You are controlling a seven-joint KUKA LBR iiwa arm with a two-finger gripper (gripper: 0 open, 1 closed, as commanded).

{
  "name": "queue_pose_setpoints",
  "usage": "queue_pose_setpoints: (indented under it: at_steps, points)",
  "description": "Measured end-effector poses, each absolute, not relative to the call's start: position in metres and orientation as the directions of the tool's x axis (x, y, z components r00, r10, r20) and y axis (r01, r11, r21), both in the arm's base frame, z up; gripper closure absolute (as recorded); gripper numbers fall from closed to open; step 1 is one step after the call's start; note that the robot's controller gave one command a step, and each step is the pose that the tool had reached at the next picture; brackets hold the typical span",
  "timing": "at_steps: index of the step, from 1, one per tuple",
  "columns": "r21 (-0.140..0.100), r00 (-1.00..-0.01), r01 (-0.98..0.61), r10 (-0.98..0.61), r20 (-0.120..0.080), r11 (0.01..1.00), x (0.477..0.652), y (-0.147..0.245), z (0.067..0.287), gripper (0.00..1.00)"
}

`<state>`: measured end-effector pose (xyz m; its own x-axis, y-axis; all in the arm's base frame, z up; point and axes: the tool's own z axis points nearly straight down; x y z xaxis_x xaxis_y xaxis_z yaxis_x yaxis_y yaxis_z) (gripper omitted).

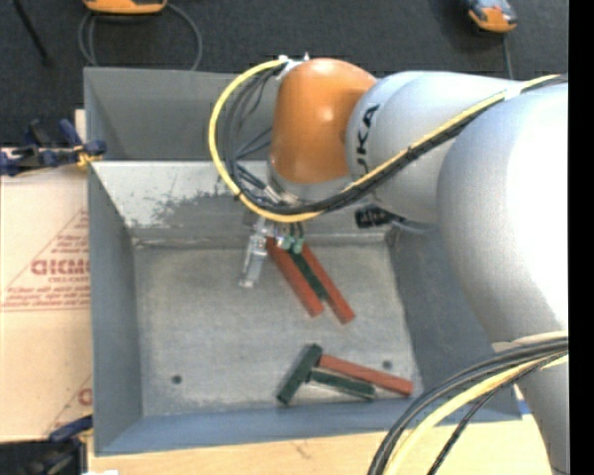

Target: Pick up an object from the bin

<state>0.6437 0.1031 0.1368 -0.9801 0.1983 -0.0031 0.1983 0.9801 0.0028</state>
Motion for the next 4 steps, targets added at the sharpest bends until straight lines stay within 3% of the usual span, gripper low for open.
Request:
queue_pose_setpoints:
  at_steps: [1,2,3,4]
  points:
    - [-0.002,-0.974,0.226,0.226,0.001,0.974,0.645,0.023,0.068,0.00]
    - [0.002,-0.955,0.297,0.297,-0.004,0.955,0.656,0.013,0.071,1.00]
    - [0.003,-0.955,0.298,0.298,-0.004,0.955,0.656,0.013,0.071,1.00]
    - [0.003,-0.955,0.297,0.297,-0.009,0.955,0.659,0.012,0.120,1.00]
